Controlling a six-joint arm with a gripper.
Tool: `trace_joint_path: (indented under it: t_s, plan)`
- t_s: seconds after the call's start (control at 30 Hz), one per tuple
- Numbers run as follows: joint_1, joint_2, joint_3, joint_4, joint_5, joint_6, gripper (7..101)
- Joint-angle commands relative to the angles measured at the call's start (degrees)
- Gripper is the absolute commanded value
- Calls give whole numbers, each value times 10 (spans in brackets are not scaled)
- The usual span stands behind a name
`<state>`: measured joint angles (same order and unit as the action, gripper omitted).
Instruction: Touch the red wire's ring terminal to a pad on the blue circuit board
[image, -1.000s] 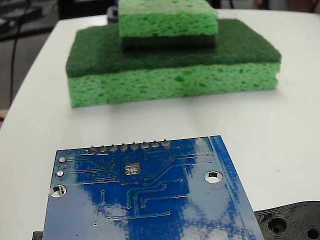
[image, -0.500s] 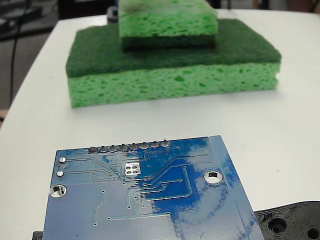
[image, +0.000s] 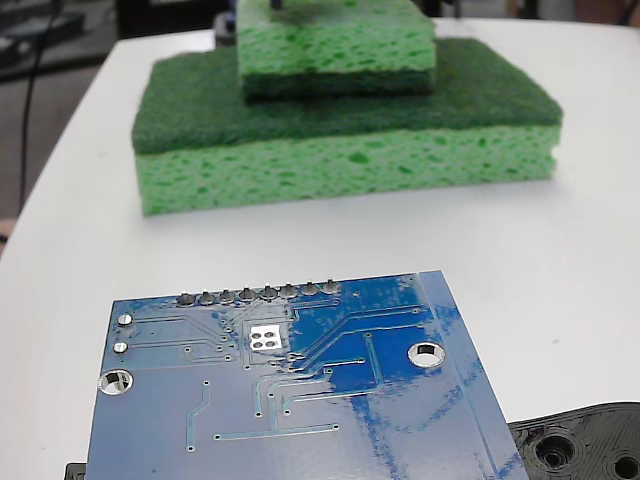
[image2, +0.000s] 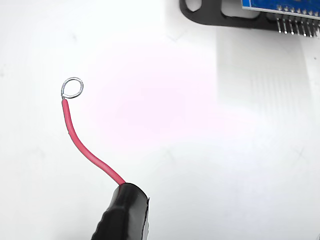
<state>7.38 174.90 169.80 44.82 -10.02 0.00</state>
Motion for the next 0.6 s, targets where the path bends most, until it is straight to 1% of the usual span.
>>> trace_joint_path:
  t_s: [0.03, 0.17, 0.6]
  plan:
    - [-5, 1, 9, -4, 26, 8, 1003]
    - [-11, 1, 19, -8, 52, 20, 1003]
    - [-22, 1, 19, -7, 62, 20, 1003]
